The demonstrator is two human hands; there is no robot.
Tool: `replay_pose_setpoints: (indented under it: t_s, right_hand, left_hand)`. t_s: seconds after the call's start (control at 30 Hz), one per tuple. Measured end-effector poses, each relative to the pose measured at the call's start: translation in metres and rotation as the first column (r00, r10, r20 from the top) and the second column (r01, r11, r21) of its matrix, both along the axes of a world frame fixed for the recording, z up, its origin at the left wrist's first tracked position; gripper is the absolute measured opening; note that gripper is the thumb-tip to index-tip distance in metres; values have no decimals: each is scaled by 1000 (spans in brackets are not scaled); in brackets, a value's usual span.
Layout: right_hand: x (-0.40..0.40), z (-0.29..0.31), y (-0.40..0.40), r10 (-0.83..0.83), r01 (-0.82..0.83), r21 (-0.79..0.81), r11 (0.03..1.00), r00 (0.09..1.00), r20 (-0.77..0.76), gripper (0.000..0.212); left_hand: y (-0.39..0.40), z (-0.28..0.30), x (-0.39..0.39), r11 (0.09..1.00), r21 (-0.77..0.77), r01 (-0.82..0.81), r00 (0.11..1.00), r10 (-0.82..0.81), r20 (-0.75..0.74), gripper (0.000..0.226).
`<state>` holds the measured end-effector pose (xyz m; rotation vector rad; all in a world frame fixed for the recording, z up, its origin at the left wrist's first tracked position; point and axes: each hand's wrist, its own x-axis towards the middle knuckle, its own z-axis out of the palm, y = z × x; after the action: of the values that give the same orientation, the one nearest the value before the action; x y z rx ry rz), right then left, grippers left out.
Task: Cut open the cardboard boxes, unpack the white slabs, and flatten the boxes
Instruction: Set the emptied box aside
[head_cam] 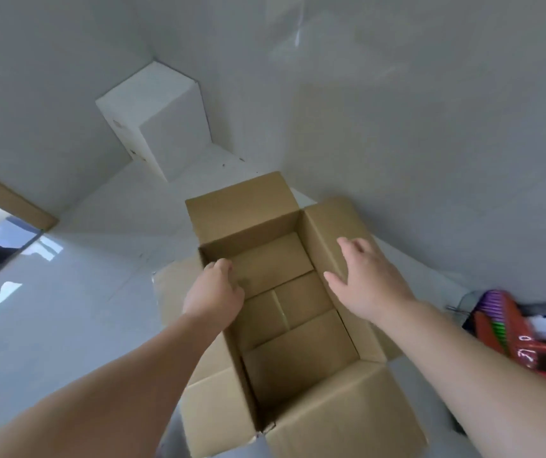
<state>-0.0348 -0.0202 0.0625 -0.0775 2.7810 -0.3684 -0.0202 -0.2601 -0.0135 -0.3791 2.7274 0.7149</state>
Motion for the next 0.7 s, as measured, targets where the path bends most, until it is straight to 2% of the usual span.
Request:
replay_pose_setpoints:
  t_s: [0.13, 0.27, 0.4, 0.5, 0.57, 0.7]
  right_hand:
    - [8, -11, 56, -46, 44, 61, 997, 998, 42, 64]
    - [7, -45, 72, -19, 12, 109, 994, 997, 69, 66]
    - [-13, -98, 78, -33, 30, 96, 995, 999, 25, 67]
    - [-18, -156, 99, -45, 38, 116, 993, 997, 63, 73]
    - [-15, -198, 126, -141, 122, 164, 979, 984, 111, 81]
    - [-5, -264, 185, -291, 252, 226, 941, 943, 159, 89]
  left_hand:
    - [67, -13, 25, 995, 94, -25, 1000, 24, 12, 40]
    - [85, -42, 24, 991, 134, -12, 1000, 15, -22, 38]
    - [107, -77, -3, 983, 135, 128, 991, -123, -47, 38]
    - [130, -117, -23, 970, 102, 219, 974, -211, -81, 41]
    - [146, -149, -34, 957, 63, 284, 955, -277, -102, 42]
    - [200, -204, -58, 845, -7, 535, 831, -528, -174, 43]
